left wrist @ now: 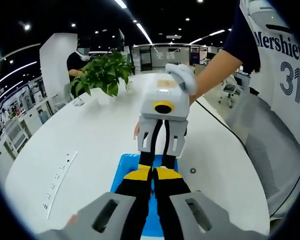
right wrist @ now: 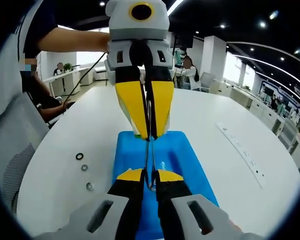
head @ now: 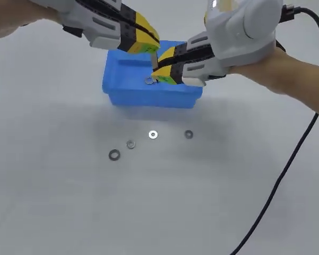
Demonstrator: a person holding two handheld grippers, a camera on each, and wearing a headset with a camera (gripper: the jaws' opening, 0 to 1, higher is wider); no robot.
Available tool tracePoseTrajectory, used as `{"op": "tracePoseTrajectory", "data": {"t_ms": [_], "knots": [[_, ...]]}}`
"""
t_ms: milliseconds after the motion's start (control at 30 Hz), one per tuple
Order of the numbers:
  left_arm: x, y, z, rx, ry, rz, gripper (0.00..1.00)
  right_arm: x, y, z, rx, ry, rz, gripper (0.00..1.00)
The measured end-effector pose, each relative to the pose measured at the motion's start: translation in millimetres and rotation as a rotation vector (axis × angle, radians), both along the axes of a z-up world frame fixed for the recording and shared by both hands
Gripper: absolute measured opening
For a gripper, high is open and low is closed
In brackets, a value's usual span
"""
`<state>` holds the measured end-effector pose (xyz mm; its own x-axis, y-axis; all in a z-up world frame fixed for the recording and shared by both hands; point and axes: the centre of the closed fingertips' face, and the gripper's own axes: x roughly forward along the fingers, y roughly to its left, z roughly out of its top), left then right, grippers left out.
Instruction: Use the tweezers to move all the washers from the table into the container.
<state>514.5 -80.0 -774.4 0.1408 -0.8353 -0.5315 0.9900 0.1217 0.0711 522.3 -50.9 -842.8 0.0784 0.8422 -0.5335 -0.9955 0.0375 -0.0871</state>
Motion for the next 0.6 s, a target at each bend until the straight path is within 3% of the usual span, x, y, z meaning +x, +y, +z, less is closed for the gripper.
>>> {"op": "tracePoseTrajectory", "data": {"t_ms": [367, 600], "knots": [[-1.3, -1.4, -8.2, 0.007, 0.004, -0.005, 0.06, -0.6, -0.4, -7.5, -0.019, 0.001, -0.008, 0.11], [-4.5, -2.7, 3.6, 0.001, -0.015, -0.013, 0.06, -2.3, -0.7, 4.3, -0.008, -0.017, -0.017, 0.11]]}}
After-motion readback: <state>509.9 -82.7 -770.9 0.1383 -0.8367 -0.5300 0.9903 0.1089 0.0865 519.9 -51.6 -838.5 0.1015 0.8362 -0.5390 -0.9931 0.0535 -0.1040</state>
